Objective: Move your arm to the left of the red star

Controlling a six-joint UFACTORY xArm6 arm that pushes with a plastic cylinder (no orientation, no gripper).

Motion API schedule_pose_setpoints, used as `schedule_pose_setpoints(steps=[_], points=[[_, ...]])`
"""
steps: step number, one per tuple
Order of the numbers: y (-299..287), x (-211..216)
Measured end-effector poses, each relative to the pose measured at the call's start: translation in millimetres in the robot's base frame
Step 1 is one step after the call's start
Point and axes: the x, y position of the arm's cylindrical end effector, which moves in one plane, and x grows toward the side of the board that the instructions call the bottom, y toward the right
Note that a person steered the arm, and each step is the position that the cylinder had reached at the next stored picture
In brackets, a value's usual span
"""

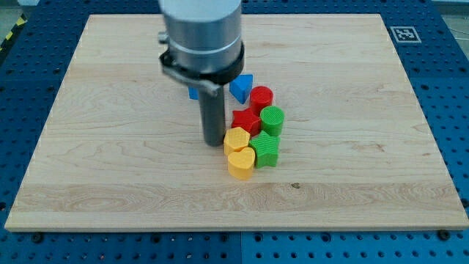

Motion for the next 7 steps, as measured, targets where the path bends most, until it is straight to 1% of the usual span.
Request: schedule_pose_setpoints(steps=[1, 2, 3, 5, 6, 7], points=[[23.6, -10.1], [36.2, -9.3], [10.4, 5.0], [-115.4, 10.0], [-114.9, 51.2], [-96.5, 91.5]])
